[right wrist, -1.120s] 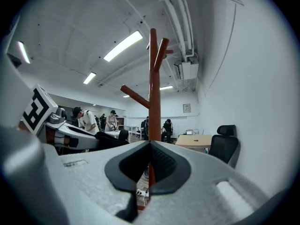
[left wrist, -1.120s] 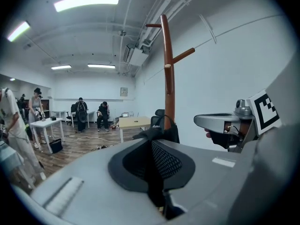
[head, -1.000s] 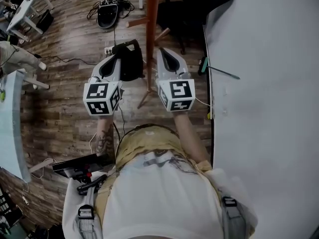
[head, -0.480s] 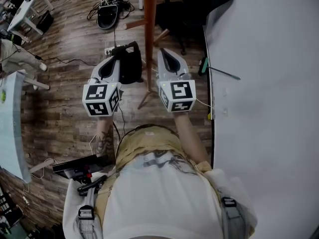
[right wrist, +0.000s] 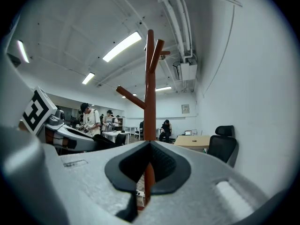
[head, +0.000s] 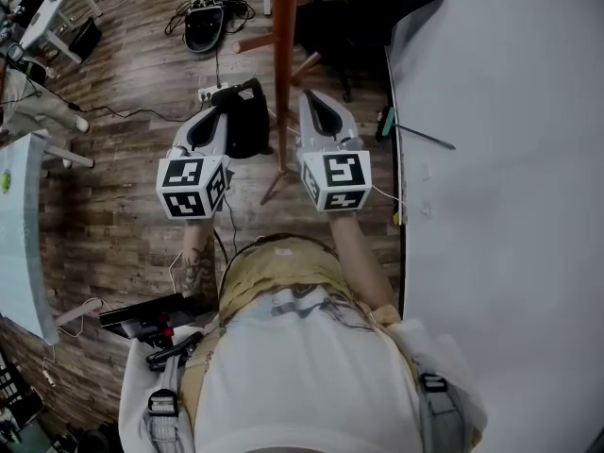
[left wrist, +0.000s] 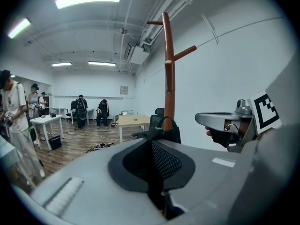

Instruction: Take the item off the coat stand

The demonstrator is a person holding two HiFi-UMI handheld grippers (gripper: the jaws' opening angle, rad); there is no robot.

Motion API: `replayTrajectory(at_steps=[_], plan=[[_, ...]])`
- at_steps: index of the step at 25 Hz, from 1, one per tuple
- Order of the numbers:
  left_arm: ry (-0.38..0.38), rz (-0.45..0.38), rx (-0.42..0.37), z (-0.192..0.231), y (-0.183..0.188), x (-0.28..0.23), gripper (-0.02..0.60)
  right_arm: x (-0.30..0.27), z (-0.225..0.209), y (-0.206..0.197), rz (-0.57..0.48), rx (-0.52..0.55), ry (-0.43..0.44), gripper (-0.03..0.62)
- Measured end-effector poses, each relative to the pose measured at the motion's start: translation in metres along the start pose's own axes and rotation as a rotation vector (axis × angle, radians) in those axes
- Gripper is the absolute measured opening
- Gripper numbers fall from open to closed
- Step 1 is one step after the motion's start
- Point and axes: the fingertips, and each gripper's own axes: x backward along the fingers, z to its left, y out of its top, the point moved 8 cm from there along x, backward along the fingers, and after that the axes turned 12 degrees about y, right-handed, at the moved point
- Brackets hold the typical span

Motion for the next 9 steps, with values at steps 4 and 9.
replayTrajectory(at_steps=[4, 9], plan=[[0.0, 0.003, 0.0, -0.0006, -0.0002, 0.0001, 0.009, 0.0004, 0.0003, -0.0011, 0.002, -0.001, 0.002, -0.002], [0.002, 0.012, 0.004, -0.0003, -0.0051, 0.0005, 0.011, 0.0024, 0.0008, -0.0026, 0.002, 0.0, 0.001, -0.002]])
